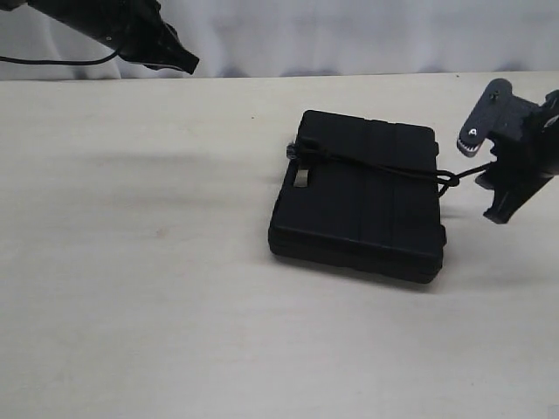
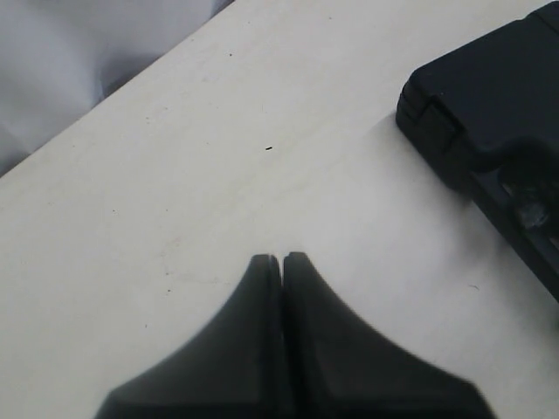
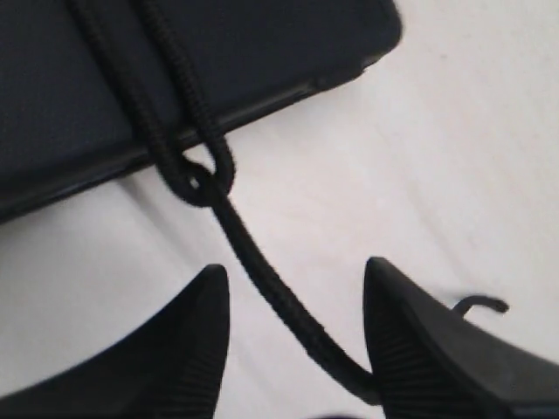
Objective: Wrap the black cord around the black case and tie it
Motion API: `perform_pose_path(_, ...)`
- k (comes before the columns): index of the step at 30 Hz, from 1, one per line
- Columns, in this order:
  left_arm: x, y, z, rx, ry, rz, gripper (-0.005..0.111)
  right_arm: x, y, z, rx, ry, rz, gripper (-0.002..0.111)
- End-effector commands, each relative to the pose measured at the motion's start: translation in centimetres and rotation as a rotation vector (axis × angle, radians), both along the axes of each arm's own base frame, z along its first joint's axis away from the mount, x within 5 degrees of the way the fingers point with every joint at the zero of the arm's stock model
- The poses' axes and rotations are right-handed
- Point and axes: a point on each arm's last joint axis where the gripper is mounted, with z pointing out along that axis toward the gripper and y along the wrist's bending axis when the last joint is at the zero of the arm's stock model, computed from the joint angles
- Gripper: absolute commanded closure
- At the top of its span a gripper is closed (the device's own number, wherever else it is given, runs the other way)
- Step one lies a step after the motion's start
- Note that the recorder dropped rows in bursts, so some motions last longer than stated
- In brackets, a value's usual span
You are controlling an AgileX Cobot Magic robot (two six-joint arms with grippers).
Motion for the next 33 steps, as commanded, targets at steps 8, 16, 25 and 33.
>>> perform_pose_path(8,0.0,0.0,0.0,-0.006,0.001,0.002,0.107,-0.8,-0.4,-0.2,-0.032,0.121,-0.001,0.047)
perform_pose_path(16,0.1,0.0,0.0,-0.006,-0.007,0.007,0.107,-2.6,-0.7,1.0,-0.082,0.231,0.019,0.046)
perform_pose_path(25,0.0,0.0,0.0,-0.006,-0.005,0.005,0.107,-4.2,-0.6,5.4,-0.075,0.098,-0.018,0.046)
perform_pose_path(33,0.0,0.0,0.0,-0.006,-0.005,0.005,0.107,-5.3,-0.9,9.4,-0.094,-0.107,-0.064,0.051)
